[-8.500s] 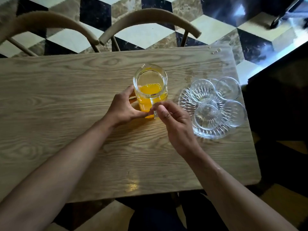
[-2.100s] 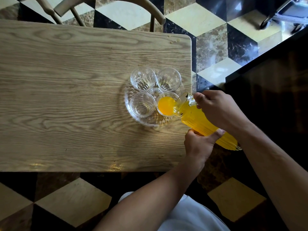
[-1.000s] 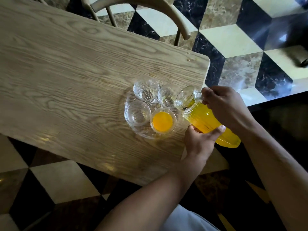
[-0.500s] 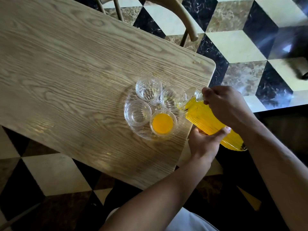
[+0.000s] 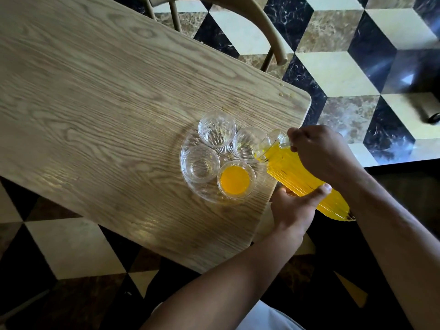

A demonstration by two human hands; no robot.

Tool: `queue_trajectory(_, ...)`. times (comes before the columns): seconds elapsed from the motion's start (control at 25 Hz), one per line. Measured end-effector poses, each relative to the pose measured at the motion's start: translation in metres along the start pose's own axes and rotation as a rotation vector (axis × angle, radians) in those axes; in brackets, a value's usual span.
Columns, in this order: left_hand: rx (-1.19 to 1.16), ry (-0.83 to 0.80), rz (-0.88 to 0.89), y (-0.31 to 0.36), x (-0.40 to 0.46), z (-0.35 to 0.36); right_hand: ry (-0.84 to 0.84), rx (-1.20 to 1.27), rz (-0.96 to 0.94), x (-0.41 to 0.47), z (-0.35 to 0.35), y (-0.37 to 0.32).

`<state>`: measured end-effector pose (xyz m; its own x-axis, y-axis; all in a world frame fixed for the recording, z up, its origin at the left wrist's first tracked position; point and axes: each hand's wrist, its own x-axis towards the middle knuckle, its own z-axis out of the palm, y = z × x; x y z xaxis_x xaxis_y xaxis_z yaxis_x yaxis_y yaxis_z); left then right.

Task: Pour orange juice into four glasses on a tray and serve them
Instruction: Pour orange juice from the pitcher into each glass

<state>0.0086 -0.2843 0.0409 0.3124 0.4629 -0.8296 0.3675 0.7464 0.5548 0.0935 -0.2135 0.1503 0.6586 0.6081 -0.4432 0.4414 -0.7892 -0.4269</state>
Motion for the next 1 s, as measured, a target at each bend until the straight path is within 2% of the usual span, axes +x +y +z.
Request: queue_trajectory(1.0,-0.017,-0.048,-0.086,0.009,-0.001,0.003,-0.04,-0.064,0.024,0.01,-0.004,-0.016)
